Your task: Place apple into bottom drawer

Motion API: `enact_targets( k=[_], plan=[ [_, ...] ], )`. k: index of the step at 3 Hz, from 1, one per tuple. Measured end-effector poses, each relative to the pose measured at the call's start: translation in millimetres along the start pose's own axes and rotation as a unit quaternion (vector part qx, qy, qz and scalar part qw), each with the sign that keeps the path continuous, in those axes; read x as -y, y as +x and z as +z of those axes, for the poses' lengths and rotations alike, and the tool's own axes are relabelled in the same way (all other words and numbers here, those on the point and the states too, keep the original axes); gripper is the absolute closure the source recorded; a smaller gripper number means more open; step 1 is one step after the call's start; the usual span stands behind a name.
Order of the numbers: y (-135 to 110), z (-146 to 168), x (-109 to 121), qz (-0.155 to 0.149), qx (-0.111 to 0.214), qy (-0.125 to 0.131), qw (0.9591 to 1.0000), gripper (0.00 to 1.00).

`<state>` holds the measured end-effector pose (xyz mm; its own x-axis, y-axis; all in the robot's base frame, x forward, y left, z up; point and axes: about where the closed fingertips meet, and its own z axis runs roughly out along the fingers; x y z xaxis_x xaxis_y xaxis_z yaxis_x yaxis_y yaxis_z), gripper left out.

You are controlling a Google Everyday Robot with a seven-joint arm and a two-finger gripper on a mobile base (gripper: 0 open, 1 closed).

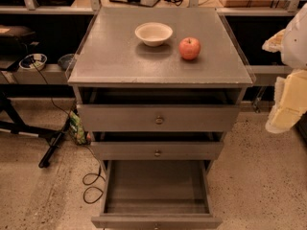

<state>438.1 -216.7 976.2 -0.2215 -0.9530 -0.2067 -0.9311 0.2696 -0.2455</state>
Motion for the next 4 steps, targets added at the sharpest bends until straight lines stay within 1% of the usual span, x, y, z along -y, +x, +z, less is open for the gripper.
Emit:
enact_targets(
  k=[1, 2, 3, 4],
  plan=[
    [0.0, 0.0, 0.0, 0.0, 0.0, 0.0, 1.0, 0.0],
    [2.2, -3.6, 6.7, 0.017, 0.06, 0.013, 0.998, 0.0],
    [3.1, -9.4, 12.7, 0.03, 0.131, 0.023, 0.9906, 0.0],
    [-9.4, -9.6, 20.9, 0.031, 0.226, 0.028, 0.9733, 0.0]
  ],
)
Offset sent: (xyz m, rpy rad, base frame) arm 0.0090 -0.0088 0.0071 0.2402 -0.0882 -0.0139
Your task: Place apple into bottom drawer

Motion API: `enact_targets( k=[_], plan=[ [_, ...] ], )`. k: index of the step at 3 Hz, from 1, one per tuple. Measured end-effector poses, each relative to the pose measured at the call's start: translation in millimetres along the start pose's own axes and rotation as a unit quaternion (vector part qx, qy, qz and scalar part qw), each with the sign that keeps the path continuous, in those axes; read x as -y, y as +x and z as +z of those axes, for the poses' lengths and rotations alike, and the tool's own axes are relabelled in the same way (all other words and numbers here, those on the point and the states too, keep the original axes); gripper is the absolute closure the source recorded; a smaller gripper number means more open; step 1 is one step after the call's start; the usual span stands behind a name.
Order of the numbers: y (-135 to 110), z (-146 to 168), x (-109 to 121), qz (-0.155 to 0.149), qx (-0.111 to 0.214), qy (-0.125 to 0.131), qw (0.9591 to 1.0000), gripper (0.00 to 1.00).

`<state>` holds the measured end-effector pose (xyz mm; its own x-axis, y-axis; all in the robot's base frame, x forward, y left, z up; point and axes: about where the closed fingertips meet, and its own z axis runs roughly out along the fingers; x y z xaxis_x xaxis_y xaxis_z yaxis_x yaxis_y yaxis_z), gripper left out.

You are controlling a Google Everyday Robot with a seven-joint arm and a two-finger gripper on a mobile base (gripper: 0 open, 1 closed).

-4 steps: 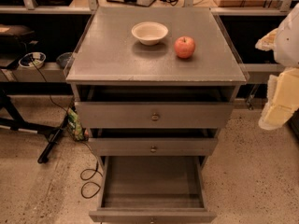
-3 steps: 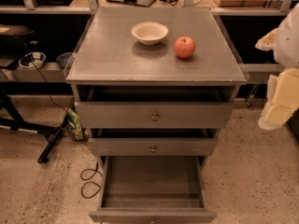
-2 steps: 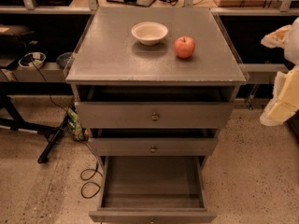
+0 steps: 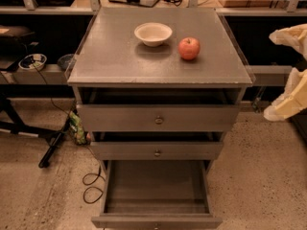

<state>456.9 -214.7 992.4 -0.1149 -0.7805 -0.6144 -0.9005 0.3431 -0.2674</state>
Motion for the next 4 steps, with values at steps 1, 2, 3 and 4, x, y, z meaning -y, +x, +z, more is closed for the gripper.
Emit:
enact_targets(
  k=[1, 2, 3, 4],
  plan=[
    [-9.7, 10.8, 4.2, 0.002, 0.054, -0.014, 0.9984, 0.0],
    [-9.7, 10.9, 4.2, 0.002, 0.054, -0.014, 0.9984, 0.0],
    [-9.9, 28.0, 9.3, 0.02, 0.075, -0.005, 0.997, 0.0],
    [-10.4, 47.1, 21.2, 0.039, 0.086, 0.015, 0.9954, 0.0]
  ],
)
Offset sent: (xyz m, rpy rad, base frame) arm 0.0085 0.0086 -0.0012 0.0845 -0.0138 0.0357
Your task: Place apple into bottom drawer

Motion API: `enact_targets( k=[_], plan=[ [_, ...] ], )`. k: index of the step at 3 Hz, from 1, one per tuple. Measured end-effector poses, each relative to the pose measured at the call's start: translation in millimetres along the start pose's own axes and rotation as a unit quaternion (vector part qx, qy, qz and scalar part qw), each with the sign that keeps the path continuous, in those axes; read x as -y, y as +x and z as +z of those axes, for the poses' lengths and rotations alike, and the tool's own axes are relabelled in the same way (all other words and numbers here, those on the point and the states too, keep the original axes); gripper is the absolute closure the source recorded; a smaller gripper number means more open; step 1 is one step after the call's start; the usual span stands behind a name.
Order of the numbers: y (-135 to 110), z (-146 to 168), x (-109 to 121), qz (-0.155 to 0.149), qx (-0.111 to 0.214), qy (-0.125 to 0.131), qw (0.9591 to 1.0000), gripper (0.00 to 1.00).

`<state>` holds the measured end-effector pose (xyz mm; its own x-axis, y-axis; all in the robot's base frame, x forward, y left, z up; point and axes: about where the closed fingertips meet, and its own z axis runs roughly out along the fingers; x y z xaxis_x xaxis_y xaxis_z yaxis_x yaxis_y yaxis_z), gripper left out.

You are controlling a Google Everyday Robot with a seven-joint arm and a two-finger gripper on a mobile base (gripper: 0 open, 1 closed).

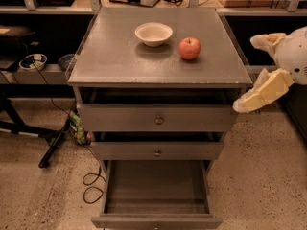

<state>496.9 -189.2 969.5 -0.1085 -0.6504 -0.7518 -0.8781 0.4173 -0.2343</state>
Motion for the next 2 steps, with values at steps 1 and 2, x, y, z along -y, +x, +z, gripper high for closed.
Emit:
enact_targets(
  k=[1, 2],
  plan=[
    [-43.3, 0.8, -24.1, -0.002, 0.024, -0.004, 0.9997, 0.0],
    [-42.5, 1.4, -26.2, 0.002, 0.026, -0.004, 0.9996, 0.0]
  ],
)
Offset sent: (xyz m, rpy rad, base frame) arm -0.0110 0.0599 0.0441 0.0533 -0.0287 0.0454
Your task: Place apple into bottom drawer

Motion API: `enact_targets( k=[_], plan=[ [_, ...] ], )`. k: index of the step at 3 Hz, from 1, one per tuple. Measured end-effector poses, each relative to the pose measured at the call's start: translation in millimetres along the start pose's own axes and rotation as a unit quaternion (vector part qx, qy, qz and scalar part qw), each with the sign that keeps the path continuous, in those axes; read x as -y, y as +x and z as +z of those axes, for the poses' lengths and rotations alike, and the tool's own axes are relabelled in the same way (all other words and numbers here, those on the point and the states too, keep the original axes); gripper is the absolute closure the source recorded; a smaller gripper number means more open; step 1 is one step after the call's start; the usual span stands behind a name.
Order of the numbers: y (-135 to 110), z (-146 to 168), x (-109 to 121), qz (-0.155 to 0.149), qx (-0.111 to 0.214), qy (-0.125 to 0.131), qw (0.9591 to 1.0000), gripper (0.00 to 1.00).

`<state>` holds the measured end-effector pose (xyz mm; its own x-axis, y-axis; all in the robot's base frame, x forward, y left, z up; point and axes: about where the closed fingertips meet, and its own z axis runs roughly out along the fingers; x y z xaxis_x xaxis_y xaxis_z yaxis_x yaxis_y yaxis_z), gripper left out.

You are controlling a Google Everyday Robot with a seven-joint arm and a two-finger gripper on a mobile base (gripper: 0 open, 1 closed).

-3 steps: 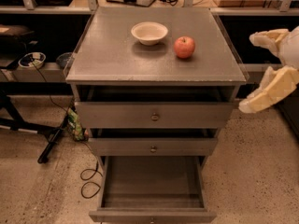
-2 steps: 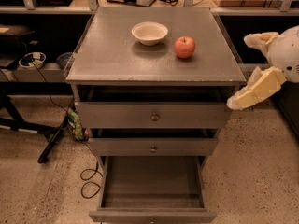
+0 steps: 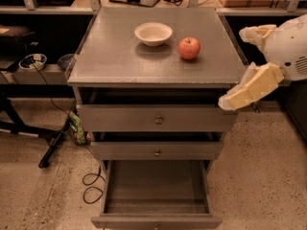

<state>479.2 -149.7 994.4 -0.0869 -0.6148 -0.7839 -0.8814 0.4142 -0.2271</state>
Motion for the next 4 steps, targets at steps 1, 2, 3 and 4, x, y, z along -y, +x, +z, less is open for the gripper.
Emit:
enact_targets(
  k=[1, 2, 3, 4],
  plan=[
    [-6.0, 24.0, 19.8, -0.007, 0.02, -0.003, 0.9998, 0.0],
    [-15.7, 69.1, 66.2, -0.019, 0.047, -0.006, 0.9987, 0.0],
    [-17.2, 95.0, 91.1, -0.016, 0.059, -0.006, 0.9981, 0.0],
    [-5.0, 113.7, 115.4, 0.005, 0.049, 0.016, 0.9987, 0.0]
  ],
)
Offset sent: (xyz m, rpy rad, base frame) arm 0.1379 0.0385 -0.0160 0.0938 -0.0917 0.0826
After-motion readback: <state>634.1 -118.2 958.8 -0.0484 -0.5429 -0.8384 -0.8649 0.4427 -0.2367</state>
